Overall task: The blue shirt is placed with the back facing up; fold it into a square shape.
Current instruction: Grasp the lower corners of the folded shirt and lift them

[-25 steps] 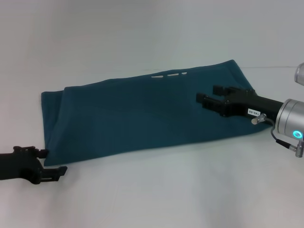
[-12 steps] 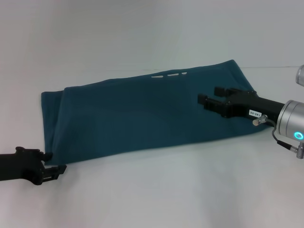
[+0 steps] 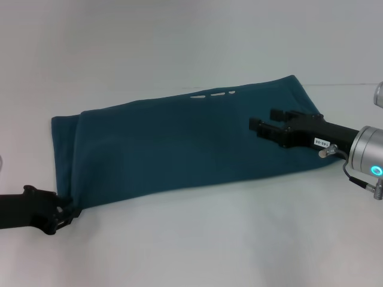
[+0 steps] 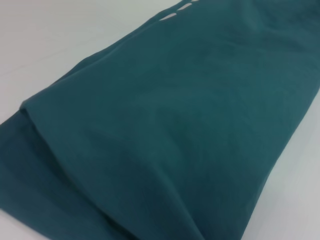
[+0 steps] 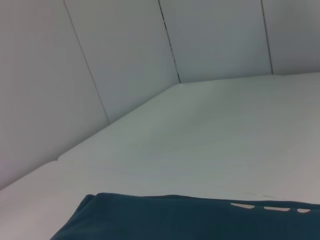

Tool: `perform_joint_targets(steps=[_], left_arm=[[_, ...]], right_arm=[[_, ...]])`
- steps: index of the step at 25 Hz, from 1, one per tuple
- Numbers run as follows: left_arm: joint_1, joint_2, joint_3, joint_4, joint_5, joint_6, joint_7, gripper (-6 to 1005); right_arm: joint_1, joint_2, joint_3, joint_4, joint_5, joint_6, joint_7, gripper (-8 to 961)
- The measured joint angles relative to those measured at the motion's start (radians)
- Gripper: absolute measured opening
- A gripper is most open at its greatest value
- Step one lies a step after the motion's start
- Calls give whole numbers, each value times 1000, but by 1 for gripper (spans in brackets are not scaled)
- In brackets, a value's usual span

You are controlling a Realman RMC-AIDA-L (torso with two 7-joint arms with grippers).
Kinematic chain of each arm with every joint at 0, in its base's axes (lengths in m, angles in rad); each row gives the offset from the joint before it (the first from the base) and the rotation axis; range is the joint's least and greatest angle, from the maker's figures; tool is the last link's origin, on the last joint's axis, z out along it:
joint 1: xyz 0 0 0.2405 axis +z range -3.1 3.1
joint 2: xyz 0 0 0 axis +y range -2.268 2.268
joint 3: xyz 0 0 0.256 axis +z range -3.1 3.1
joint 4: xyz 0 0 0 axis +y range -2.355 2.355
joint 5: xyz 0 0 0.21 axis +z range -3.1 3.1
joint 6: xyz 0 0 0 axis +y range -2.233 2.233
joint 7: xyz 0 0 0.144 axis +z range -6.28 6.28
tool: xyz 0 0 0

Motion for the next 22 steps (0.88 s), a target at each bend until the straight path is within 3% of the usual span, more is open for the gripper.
perform_joint_targets(steps=[2, 7, 12, 22], left_arm=[[2, -4, 5, 4, 0, -1, 11, 426], [1, -7, 7, 6, 0, -10, 22, 198], [0, -9, 8, 6, 0, -28, 27, 93], [4, -19, -5, 23, -12, -59, 33, 59]], right_arm=[[0, 0, 0, -1, 0, 0, 0, 668], [0, 0, 6, -2, 2, 0, 0, 668], [1, 0, 11, -2, 2, 0, 0, 669], [6, 1, 21, 0, 4, 0, 0, 672]])
